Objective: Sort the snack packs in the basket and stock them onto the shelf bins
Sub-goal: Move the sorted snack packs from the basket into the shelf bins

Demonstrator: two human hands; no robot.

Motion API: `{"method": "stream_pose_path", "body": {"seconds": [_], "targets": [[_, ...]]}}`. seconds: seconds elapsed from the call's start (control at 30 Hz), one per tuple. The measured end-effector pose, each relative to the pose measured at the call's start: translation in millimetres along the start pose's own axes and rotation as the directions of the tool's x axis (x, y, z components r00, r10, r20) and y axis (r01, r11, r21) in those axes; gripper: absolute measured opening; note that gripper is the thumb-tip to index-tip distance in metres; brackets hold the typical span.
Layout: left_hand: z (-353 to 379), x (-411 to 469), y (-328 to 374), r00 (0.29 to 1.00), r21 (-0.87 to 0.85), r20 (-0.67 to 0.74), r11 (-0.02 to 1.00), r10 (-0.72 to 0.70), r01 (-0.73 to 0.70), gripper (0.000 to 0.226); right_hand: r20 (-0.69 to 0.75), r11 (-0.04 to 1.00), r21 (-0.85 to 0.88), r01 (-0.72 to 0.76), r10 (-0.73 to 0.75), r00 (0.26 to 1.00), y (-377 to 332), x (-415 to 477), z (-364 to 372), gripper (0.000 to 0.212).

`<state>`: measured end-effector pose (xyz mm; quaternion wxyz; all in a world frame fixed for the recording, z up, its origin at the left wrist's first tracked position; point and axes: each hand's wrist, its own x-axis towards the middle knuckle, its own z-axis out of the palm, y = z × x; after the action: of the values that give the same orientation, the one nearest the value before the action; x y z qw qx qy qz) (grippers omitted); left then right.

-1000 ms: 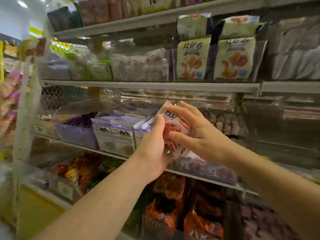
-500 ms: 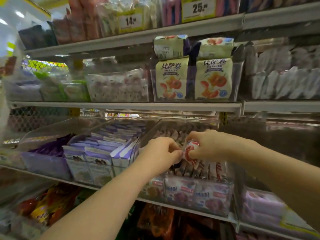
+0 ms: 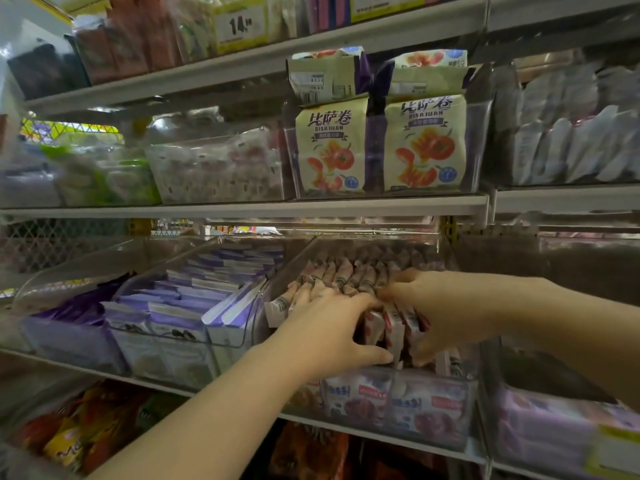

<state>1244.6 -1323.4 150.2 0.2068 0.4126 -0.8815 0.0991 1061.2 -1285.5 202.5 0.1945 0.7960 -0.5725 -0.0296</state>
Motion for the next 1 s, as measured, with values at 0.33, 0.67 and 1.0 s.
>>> {"method": "stream_pose_path", "body": {"seconds": [0.33,0.67,1.0], "targets": [[11.0,20.3,-8.6,0.971,0.149,-0.238,0.988,-0.002,0.039,0.056,-0.169,0.995,-0.024,-0.094,0.089,0.982,-12.1,15.5,10.8,0.056],[3.4,16.2,-5.1,0.984,-0.036,-0.111,0.989,0.136,-0.141,0.08,-0.177,0.999,-0.031,-0.044,0.038,0.984,-1.1,-2.7,1.4,0.072],[17.0,37.4,-12.3,0.938,0.245,-0.214,0.945,0.273,-0.219,0.053,-0.245,0.998,0.004,-0.061,0.06,0.968,-3.1,4.2,12.5,0.038]]}}
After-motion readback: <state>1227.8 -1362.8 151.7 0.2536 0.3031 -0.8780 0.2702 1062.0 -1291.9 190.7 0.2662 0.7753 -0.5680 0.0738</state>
